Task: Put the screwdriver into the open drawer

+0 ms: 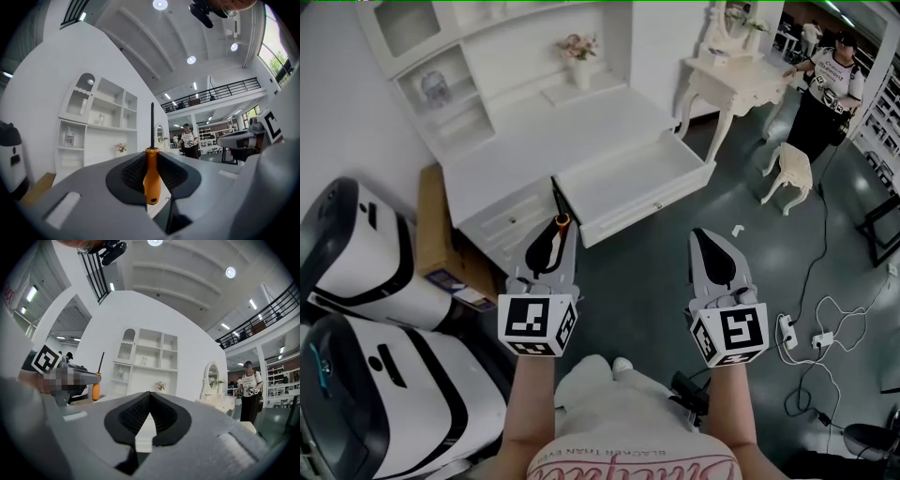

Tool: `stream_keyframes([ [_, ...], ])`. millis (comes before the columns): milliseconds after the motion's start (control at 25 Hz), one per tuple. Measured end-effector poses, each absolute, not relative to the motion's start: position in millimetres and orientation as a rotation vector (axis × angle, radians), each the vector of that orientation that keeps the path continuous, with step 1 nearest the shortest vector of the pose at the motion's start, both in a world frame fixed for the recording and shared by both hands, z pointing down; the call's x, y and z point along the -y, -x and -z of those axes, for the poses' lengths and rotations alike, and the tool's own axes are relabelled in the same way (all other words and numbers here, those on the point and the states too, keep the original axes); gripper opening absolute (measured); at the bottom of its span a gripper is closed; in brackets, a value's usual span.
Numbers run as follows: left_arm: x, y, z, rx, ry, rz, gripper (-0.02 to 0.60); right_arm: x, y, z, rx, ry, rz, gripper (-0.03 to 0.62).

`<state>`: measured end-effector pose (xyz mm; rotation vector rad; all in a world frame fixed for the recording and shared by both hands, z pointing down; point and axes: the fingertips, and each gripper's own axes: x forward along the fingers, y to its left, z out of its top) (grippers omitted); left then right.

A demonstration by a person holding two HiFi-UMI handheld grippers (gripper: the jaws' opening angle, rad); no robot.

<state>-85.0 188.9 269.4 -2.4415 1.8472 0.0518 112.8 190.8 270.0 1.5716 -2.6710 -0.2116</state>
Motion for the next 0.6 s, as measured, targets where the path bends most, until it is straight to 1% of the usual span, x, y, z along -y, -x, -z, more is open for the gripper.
stream_keyframes([
  [600, -135, 95, -281, -1.877, 2.455, -0.033, 0.087, -140, -111, -282, 2.639, -1.571, 0.170, 0.000],
])
